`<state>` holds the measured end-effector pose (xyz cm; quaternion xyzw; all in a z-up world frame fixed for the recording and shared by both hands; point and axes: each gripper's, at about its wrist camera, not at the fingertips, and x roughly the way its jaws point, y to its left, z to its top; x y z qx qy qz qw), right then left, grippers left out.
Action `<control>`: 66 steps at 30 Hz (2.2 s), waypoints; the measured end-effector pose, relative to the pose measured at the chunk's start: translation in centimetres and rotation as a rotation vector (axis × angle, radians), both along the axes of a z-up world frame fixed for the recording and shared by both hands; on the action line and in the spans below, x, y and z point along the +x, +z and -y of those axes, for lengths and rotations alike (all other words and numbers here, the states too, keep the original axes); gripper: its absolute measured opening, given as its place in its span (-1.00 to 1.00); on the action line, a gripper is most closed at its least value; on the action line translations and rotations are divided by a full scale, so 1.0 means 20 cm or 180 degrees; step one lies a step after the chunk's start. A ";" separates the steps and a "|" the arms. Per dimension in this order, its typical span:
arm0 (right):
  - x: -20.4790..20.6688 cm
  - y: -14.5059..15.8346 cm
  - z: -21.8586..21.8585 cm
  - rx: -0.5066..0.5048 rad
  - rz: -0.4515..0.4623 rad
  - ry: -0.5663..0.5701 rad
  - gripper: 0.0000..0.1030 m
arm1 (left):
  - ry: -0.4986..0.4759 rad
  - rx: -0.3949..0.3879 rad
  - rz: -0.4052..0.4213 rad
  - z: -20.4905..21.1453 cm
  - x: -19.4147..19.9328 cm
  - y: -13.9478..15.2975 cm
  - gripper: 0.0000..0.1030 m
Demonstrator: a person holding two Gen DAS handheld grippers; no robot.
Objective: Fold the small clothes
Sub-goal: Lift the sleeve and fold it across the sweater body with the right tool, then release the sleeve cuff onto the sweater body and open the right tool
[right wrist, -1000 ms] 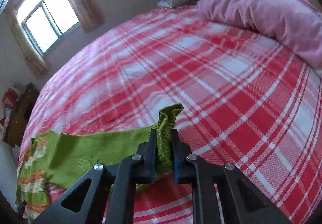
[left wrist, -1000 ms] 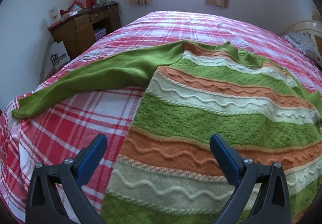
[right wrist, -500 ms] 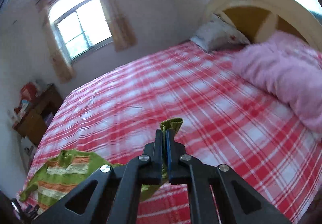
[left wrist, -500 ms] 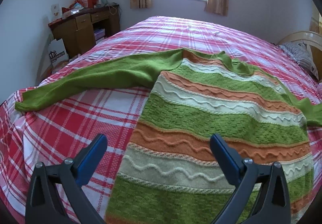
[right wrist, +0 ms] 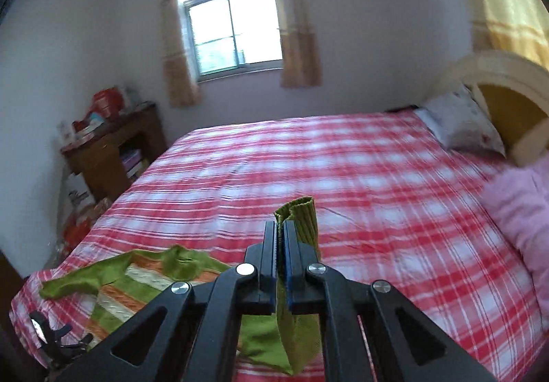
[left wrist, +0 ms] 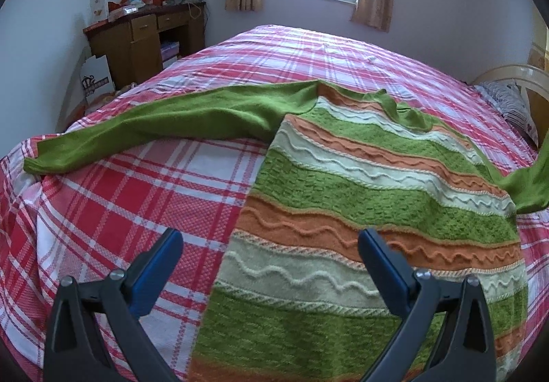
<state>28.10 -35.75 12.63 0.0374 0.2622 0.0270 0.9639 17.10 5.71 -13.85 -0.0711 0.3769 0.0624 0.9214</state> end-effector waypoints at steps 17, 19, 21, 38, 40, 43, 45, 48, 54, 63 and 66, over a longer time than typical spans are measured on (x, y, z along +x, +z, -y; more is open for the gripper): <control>0.25 -0.16 -1.14 -0.0287 -0.0158 0.1093 -0.95 | -0.0023 -0.0105 0.0052 -0.06 -0.01 0.00 1.00; 0.28 -0.25 -1.28 -0.0332 -0.0241 0.1221 -0.95 | 0.0038 -0.0101 0.0045 -0.08 -0.01 0.00 1.00; 0.32 -0.35 -1.40 -0.0369 -0.0310 0.1319 -0.95 | 0.0047 -0.0125 0.0046 -0.10 -0.01 0.01 1.00; 0.25 -1.26 -1.77 -0.0325 -0.0790 0.1959 0.17 | -0.0004 0.0052 -0.0027 -0.12 -0.04 -0.02 1.00; 0.18 -1.22 -1.66 -0.0404 -0.0726 0.1947 0.18 | -0.0020 0.0121 0.0010 -0.12 -0.04 0.02 1.00; 0.09 -1.19 -1.44 -0.0464 -0.0620 0.1724 0.18 | -0.0046 0.0208 0.0075 -0.11 -0.01 0.10 1.00; 0.06 -1.16 -1.24 -0.0450 -0.0545 0.1431 0.18 | -0.0104 0.0267 0.0130 -0.08 0.04 0.17 1.00; 0.02 -1.16 -0.98 -0.0414 -0.0485 0.0878 0.18 | -0.0289 0.0135 0.0187 -0.04 0.14 0.24 0.99; -0.03 -1.33 -0.74 -0.0224 -0.0681 0.0638 0.18 | -0.0674 0.0030 0.0010 0.15 0.41 0.20 0.26; -0.12 -1.50 -0.73 -0.0292 -0.0607 0.0550 0.20 | -0.0546 -0.0328 -0.0483 0.19 0.75 -0.08 0.02; -0.13 -1.50 -0.72 -0.0285 -0.0550 0.0533 0.20 | -0.0657 -0.0341 -0.0265 0.24 0.71 -0.07 -0.72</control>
